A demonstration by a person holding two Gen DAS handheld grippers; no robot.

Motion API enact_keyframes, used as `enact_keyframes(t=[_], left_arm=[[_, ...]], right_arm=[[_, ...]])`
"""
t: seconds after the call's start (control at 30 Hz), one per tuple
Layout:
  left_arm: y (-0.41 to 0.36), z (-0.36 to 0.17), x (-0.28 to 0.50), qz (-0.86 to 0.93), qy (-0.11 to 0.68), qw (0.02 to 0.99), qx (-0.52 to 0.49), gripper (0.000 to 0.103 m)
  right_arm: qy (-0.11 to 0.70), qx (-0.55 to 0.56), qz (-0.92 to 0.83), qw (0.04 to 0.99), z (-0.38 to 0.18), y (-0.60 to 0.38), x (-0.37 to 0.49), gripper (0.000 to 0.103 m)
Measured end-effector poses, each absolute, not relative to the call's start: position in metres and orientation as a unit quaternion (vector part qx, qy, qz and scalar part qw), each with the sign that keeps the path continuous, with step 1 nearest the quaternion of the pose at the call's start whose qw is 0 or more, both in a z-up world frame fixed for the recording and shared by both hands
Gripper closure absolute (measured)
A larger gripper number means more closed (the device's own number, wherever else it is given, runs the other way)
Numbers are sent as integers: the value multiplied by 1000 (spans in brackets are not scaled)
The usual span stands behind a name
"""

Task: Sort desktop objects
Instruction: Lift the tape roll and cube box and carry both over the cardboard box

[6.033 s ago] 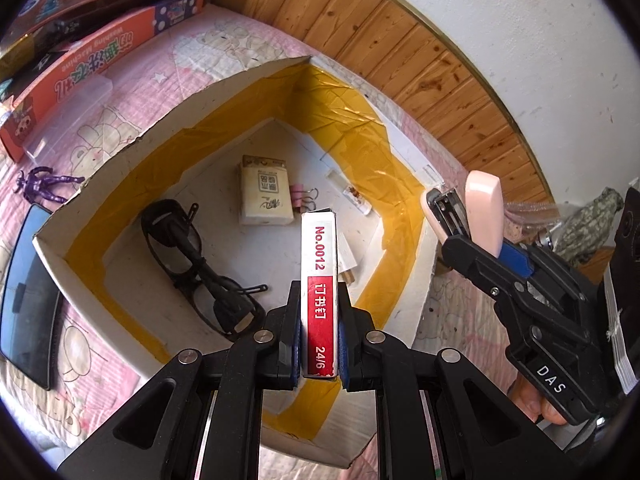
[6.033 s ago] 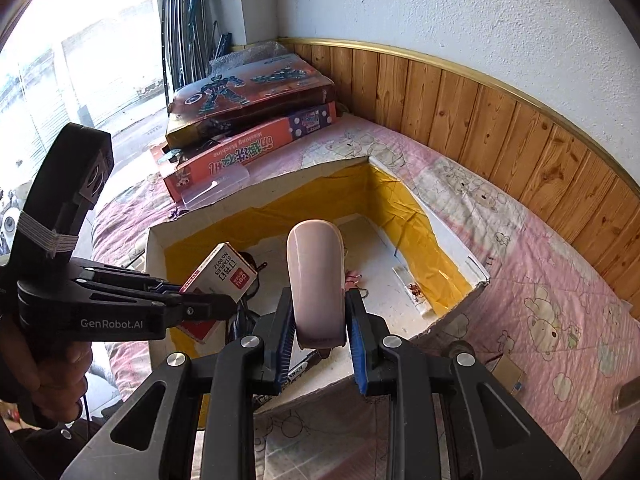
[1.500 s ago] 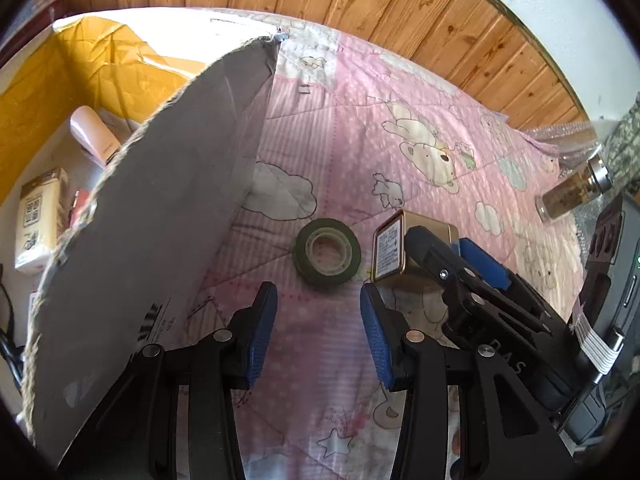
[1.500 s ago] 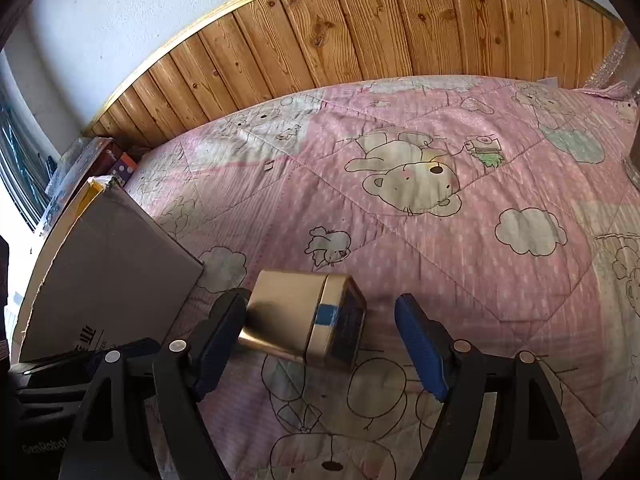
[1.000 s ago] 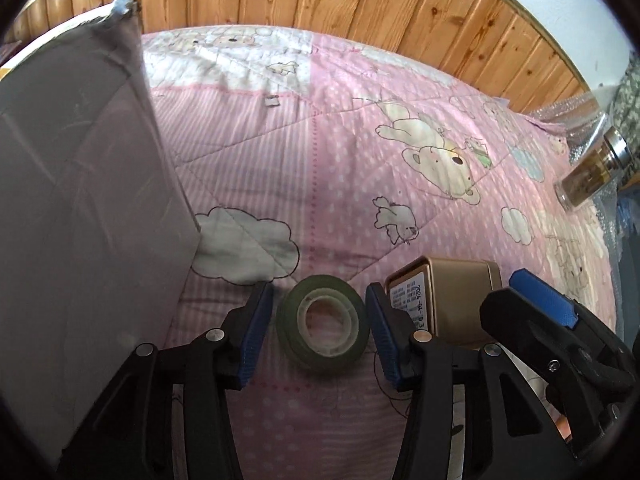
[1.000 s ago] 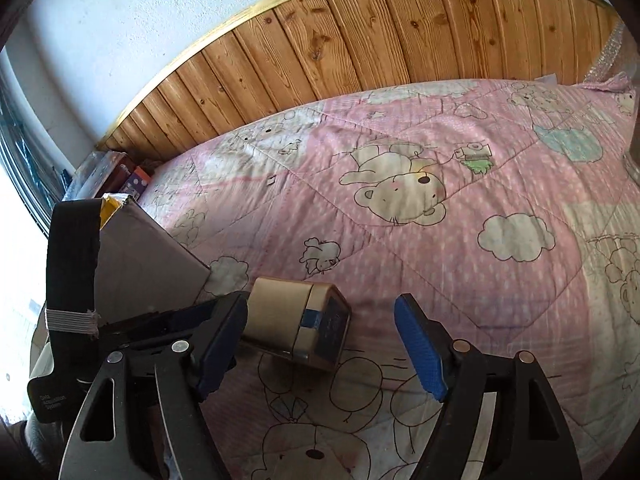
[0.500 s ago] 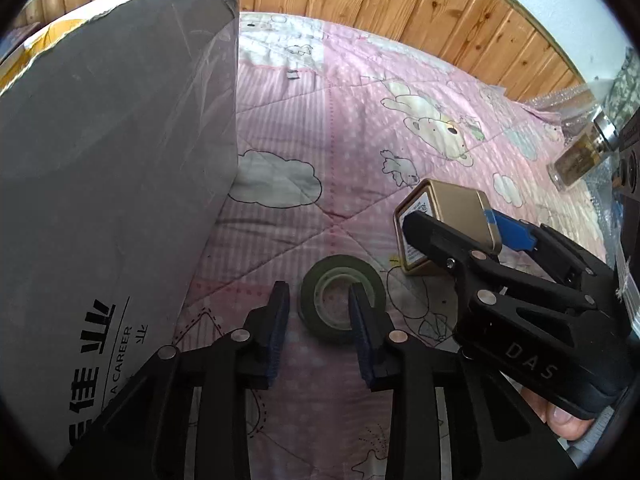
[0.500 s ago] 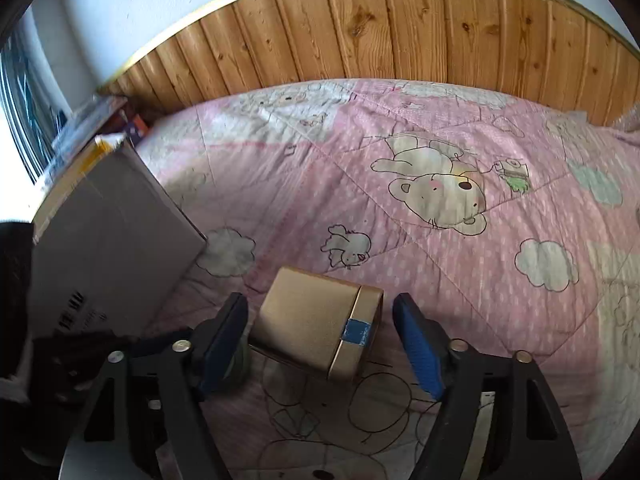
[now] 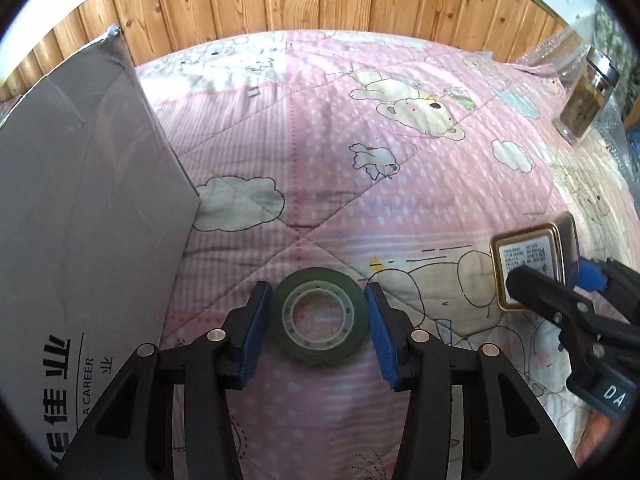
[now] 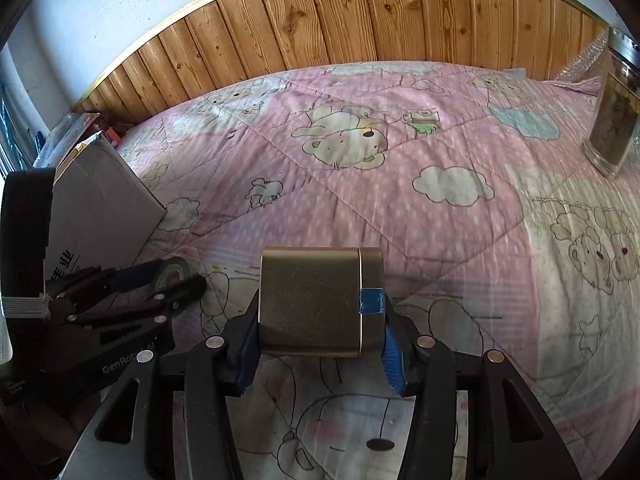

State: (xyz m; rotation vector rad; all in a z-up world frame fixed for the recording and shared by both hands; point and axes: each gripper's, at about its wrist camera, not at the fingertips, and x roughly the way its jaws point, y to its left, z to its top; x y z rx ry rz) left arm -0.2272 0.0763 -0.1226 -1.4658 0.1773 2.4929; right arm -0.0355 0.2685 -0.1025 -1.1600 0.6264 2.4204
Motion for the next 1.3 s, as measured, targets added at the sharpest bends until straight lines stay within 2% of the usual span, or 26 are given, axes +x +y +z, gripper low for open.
enact_keyframes(t=[0.3,0.67,1.3], left_arm=[[59,-103,-193,851,14,118,-512,54],[52,-67,-123,863,39,97,-494,54],[9,-13,-37,884,-8,118,-452,54]], right_arm=[[221,-403,868,187,-87,247,-7,51],[202,-391,878,188,-66,204,35,51],[158,-376,895,181,-30,118,77,51]])
